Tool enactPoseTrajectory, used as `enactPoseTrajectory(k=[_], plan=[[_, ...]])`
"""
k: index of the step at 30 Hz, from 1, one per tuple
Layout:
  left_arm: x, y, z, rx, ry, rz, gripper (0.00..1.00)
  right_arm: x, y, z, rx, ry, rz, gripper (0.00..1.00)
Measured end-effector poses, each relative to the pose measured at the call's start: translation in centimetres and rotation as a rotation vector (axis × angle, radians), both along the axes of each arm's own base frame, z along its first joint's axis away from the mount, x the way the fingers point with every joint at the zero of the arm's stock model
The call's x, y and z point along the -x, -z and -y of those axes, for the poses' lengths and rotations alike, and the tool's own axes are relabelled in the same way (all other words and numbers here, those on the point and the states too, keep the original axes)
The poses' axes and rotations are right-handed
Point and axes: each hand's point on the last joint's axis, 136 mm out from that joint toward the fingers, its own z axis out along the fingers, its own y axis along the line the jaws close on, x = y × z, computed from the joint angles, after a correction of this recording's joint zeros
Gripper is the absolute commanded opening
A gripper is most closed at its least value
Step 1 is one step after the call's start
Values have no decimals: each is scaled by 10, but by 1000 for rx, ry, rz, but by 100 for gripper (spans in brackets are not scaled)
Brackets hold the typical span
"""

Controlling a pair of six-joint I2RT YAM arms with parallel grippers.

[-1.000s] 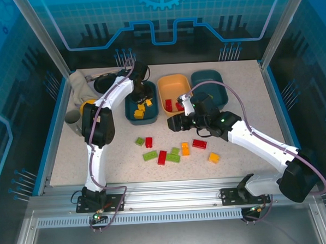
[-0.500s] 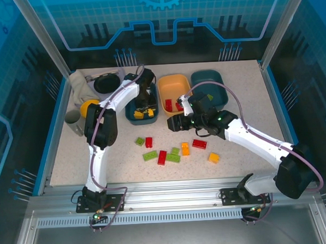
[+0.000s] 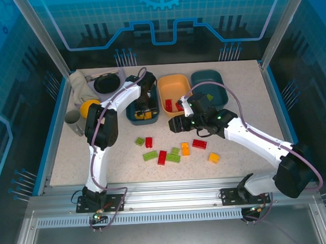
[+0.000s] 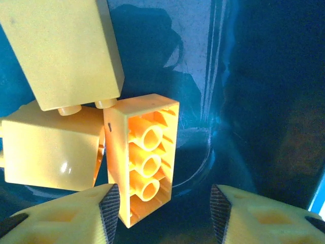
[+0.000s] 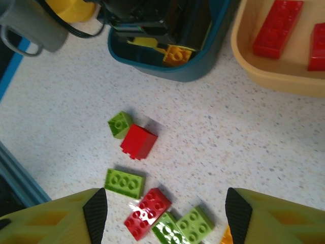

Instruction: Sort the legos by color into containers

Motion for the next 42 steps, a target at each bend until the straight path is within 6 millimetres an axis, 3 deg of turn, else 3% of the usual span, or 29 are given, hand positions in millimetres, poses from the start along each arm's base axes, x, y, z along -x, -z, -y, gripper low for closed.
enactPoseTrajectory(k=[4, 8, 12, 14, 17, 20, 24, 27, 32, 42], plan=[[2, -22, 7, 3, 12, 47, 66, 0, 5, 9, 72, 32, -39, 62], [13, -70, 19, 56, 5, 165, 70, 6, 22, 12, 153, 79, -154, 57], [44, -123, 24, 144, 2, 303, 74, 22, 43, 7, 241, 126, -294, 56], [64, -137, 24, 182, 0, 346, 74, 32, 52, 3, 274, 148, -361, 56], [96, -141, 25, 225, 15, 363, 75, 48, 68, -3, 328, 196, -469, 61], [127, -131, 27, 257, 40, 342, 76, 60, 85, -7, 373, 248, -552, 66], [164, -116, 25, 293, 73, 305, 78, 72, 104, -10, 401, 331, -646, 66], [184, -117, 18, 322, 86, 313, 78, 74, 111, -13, 390, 388, -696, 63], [200, -130, 9, 360, 91, 359, 78, 76, 125, -24, 382, 448, -758, 58], [204, -135, 6, 371, 88, 373, 78, 76, 145, -25, 418, 498, -791, 52]])
